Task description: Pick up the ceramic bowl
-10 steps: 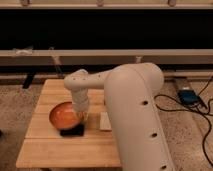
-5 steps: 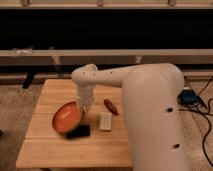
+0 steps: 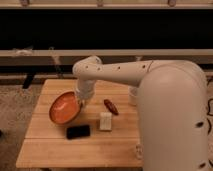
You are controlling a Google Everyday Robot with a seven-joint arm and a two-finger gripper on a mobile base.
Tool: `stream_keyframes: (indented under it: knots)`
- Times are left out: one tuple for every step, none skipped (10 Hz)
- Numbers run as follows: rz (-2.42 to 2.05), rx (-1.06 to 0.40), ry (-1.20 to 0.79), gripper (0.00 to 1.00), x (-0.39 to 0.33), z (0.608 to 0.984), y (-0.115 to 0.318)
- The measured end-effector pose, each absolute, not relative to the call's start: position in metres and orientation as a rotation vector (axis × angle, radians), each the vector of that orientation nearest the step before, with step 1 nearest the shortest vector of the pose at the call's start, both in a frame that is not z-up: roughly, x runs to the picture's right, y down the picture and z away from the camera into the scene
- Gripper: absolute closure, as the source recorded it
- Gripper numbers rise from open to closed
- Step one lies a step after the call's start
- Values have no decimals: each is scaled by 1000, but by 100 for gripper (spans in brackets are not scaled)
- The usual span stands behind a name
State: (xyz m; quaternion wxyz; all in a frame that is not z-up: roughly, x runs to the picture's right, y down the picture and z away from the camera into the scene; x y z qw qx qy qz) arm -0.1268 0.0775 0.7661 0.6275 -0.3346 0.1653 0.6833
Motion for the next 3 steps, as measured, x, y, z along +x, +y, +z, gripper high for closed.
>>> stream_keyframes:
  knots:
    - [1566,-768,338,100,-128,757,67]
    - [1567,-769,319,100,-128,752,59]
    - [1565,-770,321,100,-128,752,60]
